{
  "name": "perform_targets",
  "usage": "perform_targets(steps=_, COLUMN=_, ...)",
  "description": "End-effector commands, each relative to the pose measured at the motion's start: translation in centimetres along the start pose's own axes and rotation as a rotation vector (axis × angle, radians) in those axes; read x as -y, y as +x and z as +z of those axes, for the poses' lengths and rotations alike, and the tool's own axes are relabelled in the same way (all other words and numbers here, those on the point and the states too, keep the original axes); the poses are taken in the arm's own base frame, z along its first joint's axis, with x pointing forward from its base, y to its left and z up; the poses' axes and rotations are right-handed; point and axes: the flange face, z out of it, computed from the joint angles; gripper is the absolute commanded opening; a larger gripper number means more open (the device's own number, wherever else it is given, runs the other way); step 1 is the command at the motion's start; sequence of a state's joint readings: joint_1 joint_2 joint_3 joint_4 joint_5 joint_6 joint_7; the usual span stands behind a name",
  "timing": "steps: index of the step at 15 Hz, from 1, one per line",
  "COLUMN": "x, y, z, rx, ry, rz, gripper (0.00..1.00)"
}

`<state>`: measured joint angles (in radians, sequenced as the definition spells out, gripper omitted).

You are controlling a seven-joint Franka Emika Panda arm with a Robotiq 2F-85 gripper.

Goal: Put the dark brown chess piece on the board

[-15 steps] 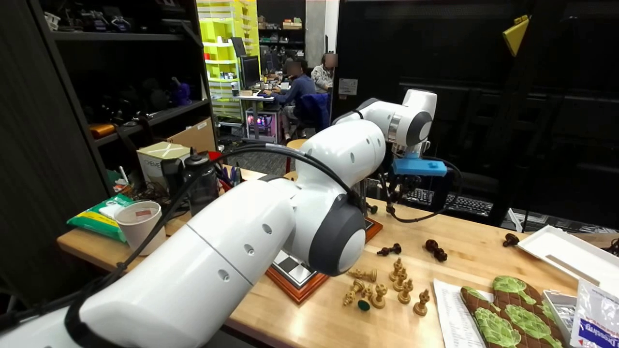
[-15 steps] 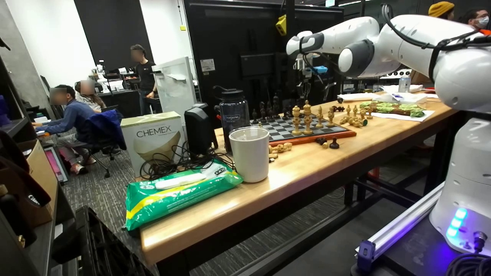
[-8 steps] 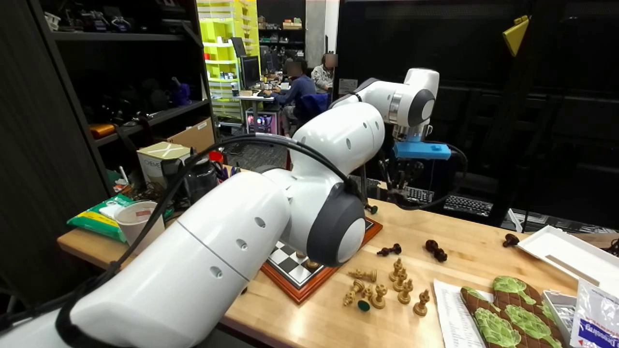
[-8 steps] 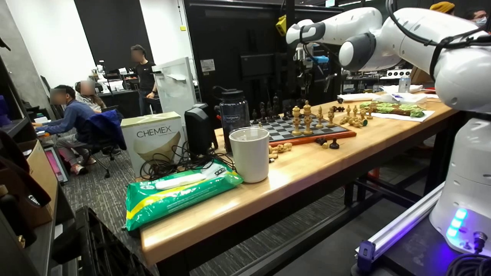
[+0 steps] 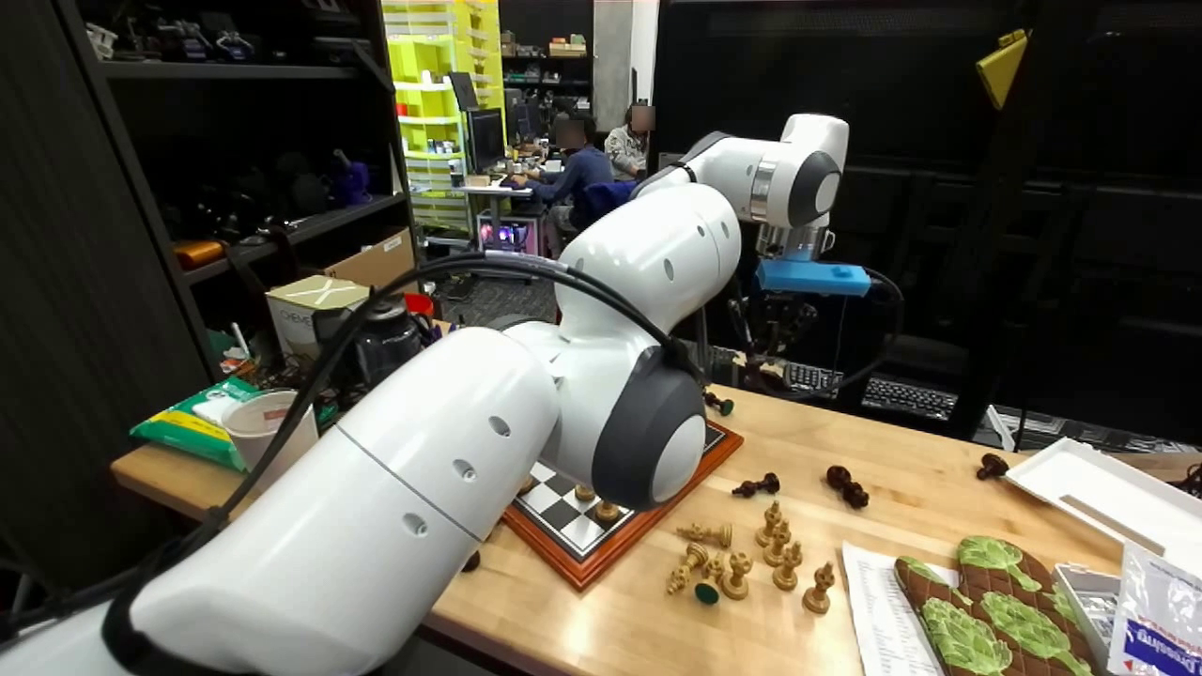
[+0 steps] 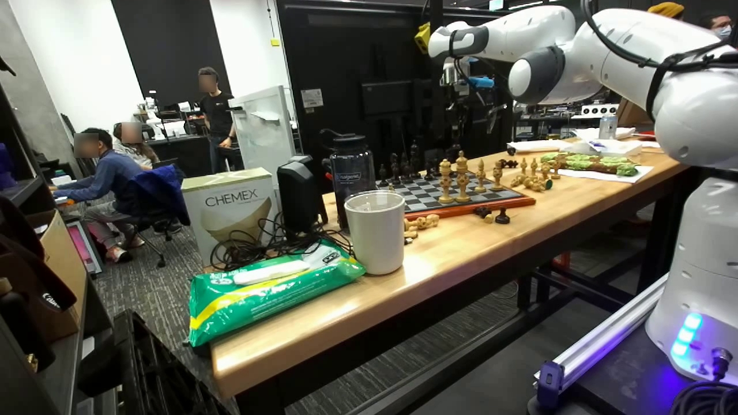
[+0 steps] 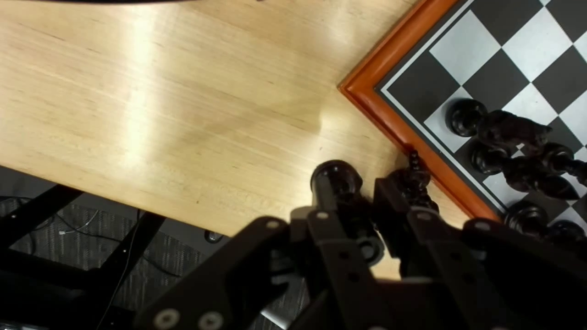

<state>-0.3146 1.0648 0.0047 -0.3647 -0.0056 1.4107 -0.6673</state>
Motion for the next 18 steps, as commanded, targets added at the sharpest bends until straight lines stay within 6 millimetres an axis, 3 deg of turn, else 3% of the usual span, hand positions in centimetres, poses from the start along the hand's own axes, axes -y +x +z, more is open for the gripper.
perform_targets(steps=1, x=1.1, y=0.2, z=-0.8, rx=0.028, ry=-0.001, rz=0.012, gripper=0.07)
perform_targets(steps=7, x=1.6, y=0.3, z=0.4, rx=0.059, ry=0.031, rz=0.040, gripper=0.07)
perform_targets(steps=18, x=3.3, y=1.5, z=-1.6, rx=0.024, ry=0.002, rz=0.020, gripper=0.07)
